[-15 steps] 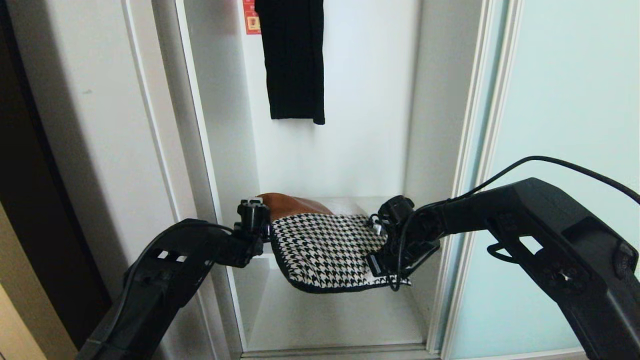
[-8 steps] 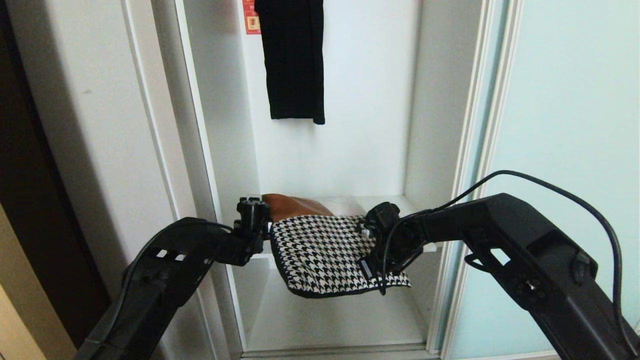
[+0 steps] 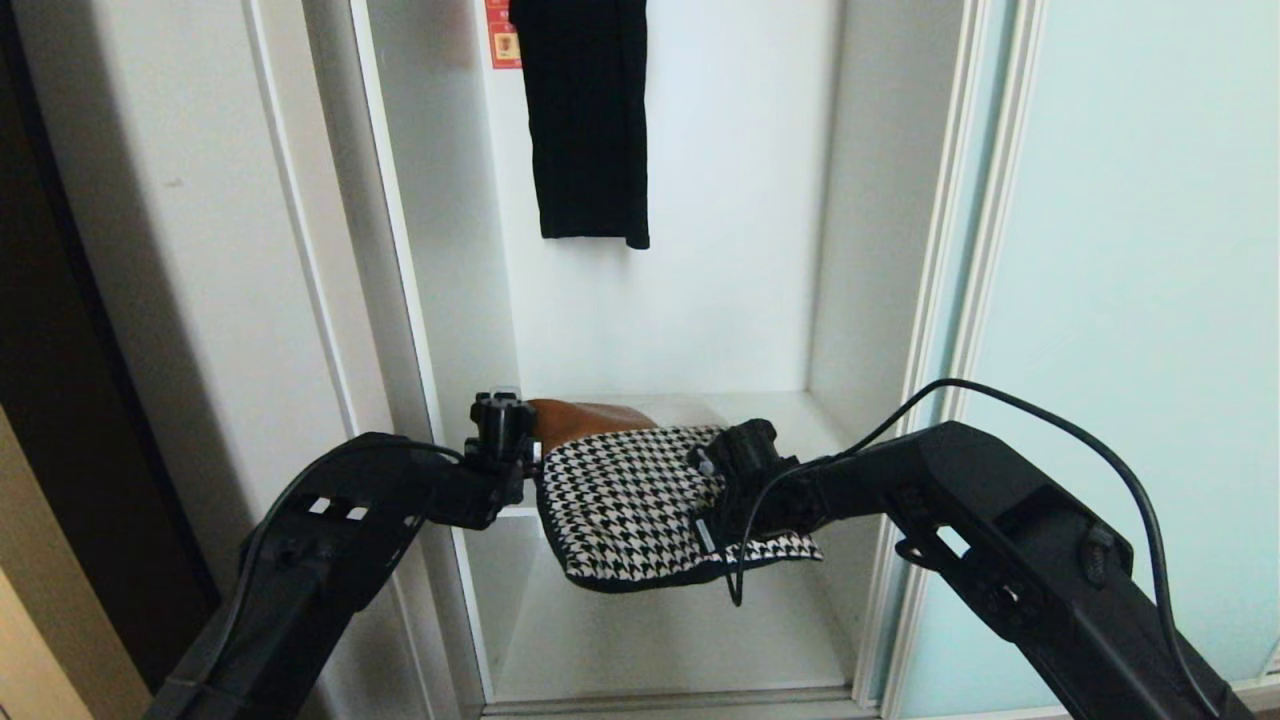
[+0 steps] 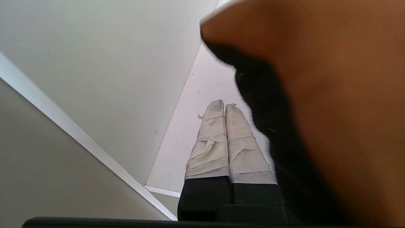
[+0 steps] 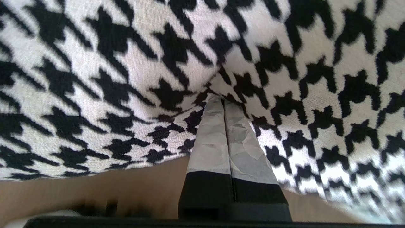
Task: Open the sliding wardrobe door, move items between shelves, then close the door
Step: Place the pillow on the higher shelf
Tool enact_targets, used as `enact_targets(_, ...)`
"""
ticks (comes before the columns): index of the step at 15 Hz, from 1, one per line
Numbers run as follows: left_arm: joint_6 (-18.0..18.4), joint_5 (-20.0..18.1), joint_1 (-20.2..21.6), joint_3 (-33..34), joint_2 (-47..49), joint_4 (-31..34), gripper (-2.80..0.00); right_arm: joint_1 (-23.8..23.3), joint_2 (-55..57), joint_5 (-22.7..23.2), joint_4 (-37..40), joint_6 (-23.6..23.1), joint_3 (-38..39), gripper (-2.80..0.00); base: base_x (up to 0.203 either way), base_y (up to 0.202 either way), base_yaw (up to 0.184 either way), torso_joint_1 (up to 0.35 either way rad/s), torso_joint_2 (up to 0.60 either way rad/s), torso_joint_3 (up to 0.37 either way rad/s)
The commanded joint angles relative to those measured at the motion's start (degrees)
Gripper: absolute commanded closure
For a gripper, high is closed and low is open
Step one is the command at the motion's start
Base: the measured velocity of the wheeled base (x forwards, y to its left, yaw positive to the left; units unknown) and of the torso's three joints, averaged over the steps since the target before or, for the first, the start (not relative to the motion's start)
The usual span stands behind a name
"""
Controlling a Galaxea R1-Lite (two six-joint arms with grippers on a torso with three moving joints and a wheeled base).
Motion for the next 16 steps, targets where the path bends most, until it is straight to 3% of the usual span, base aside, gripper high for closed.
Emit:
enact_targets(1,-0.9,0.4,0.6,0.1,-0.9,-0.5,0.00,0.5,1.3,0.0,-6.4,0.3,0.0,0.00,0.000,0.000,0.000,0.000,0.00,0.000)
enact_targets(6,-4.5,1.2,2.0,1.9,-7.6,-1.0,0.00,0.7,-0.4,0.5,-7.9,2.3,-0.1,0.00,0.000,0.000,0.000,0.000,0.00,0.000)
enact_targets(10,-5.4,0.8,1.6,13.8,-19.2,-4.0,0.00,0.5,-1.0,0.6,-7.9,3.9,0.0,0.00,0.000,0.000,0.000,0.000,0.00,0.000)
enact_targets(12,-7.0,-2.0,-0.2,22.1,-25.9,-3.8,0.00,0.4,-1.0,0.8,-8.1,4.0,0.0,0.00,0.000,0.000,0.000,0.000,0.00,0.000)
enact_targets(14,-11.1,-9.9,-2.0,27.9,-33.6,2.3,0.00,0.1,-0.9,1.3,-8.4,4.1,0.0,0.00,0.000,0.000,0.000,0.000,0.00,0.000)
enact_targets(15,-14.0,-17.9,-2.5,29.4,-36.9,8.7,0.00,0.1,-0.8,2.0,-8.5,4.1,0.0,0.00,0.000,0.000,0.000,0.000,0.00,0.000)
enact_targets(16,-16.3,-28.4,-2.7,29.9,-39.3,16.7,0.00,0.1,-0.8,2.2,-8.6,4.2,0.0,0.00,0.000,0.000,0.000,0.000,0.00,0.000)
